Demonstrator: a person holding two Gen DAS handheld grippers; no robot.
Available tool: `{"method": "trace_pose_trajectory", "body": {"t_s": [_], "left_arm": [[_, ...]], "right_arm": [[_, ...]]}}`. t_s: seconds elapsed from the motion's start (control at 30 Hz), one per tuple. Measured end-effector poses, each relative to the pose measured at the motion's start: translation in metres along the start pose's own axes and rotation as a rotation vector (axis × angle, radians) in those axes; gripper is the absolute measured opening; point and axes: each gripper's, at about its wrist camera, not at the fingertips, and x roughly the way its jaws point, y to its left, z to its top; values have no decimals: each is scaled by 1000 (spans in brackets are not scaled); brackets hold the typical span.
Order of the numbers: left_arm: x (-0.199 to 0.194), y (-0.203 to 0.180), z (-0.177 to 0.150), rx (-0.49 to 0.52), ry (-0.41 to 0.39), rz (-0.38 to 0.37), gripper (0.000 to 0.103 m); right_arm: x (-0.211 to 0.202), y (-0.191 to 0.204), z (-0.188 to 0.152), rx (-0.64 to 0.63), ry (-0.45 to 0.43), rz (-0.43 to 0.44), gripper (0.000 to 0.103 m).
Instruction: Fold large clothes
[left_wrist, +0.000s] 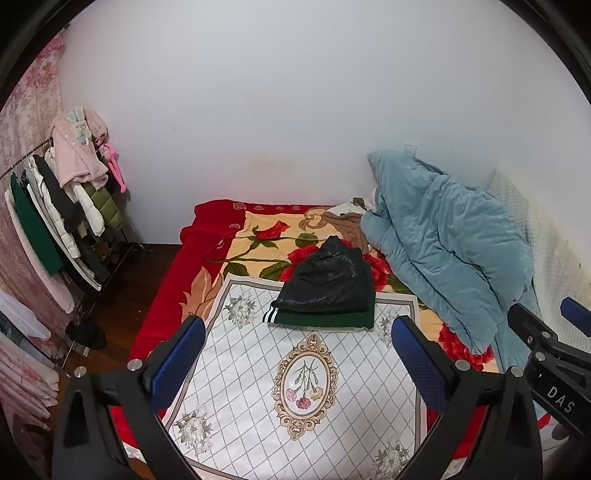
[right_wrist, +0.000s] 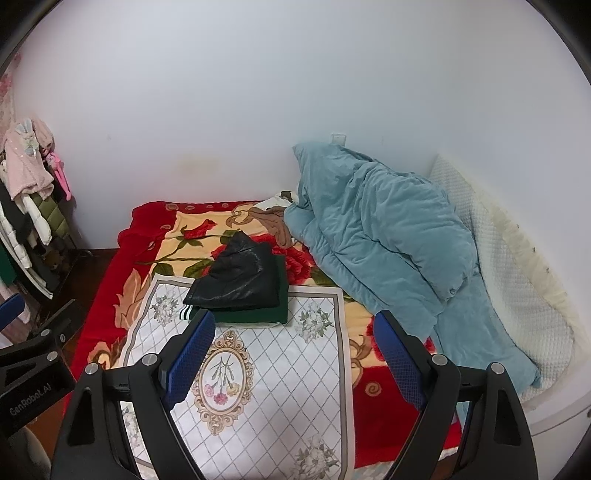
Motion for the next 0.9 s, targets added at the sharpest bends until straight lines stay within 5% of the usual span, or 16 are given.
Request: {"method": "trace_pose_trajectory", "body": {"t_s": [0.9], "left_arm": [[-12,-2,-3,2,-9,-9,103]], "right_arm": [[-8,-6,-4,13,1,2,89]]}}
